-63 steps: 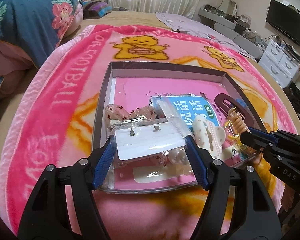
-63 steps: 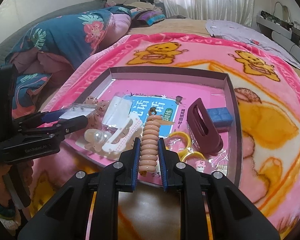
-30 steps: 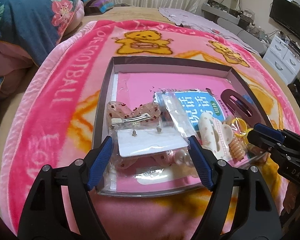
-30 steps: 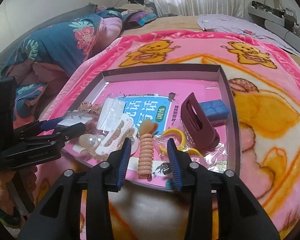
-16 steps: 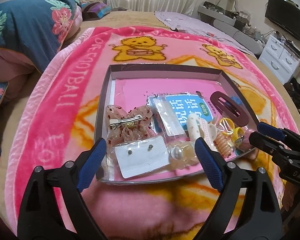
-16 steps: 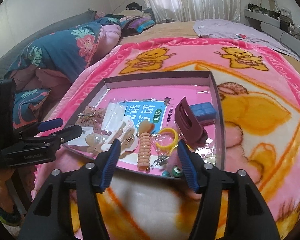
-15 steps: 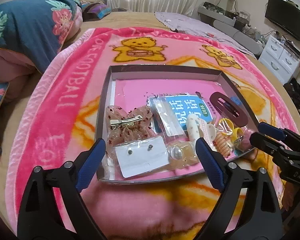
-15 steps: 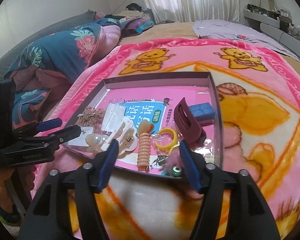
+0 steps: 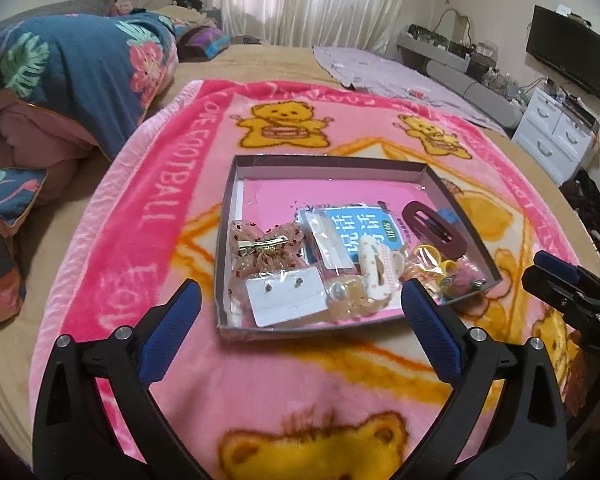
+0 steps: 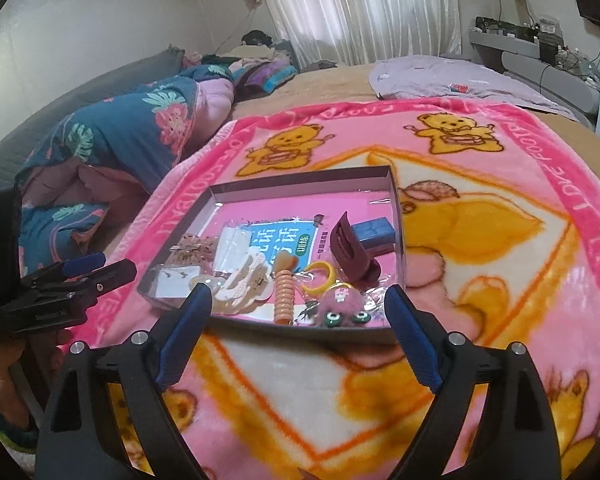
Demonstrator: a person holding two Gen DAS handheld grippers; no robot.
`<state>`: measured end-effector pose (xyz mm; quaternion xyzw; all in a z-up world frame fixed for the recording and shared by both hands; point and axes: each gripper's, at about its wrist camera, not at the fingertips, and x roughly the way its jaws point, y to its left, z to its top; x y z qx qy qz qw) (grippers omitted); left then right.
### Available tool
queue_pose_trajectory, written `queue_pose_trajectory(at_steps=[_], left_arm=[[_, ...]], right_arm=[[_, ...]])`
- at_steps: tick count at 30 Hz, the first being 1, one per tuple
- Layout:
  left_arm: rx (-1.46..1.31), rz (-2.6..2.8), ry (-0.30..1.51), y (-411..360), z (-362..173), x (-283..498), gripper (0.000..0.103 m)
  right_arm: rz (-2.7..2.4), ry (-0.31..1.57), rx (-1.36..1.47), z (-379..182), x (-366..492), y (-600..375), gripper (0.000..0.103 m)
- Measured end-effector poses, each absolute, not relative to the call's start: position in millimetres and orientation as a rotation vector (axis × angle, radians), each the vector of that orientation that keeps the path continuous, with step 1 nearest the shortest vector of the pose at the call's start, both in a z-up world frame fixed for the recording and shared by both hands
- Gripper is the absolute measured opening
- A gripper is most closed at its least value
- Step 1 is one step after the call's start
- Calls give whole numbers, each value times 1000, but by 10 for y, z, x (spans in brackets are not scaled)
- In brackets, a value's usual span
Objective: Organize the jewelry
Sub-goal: 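Withdraw both tools from the tray back over the blanket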
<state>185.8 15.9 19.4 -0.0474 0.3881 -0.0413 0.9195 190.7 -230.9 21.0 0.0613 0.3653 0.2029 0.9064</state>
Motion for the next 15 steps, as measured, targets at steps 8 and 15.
queue_pose_trajectory(at_steps=[8, 15], left_arm=[[-93, -96, 768, 70, 347, 1550, 94], [-76, -102, 755, -10, 402, 1344, 94]], right_arm=[[422, 691, 106, 420, 1554, -2349, 99], [423, 675, 82, 496, 1369, -2352, 99]])
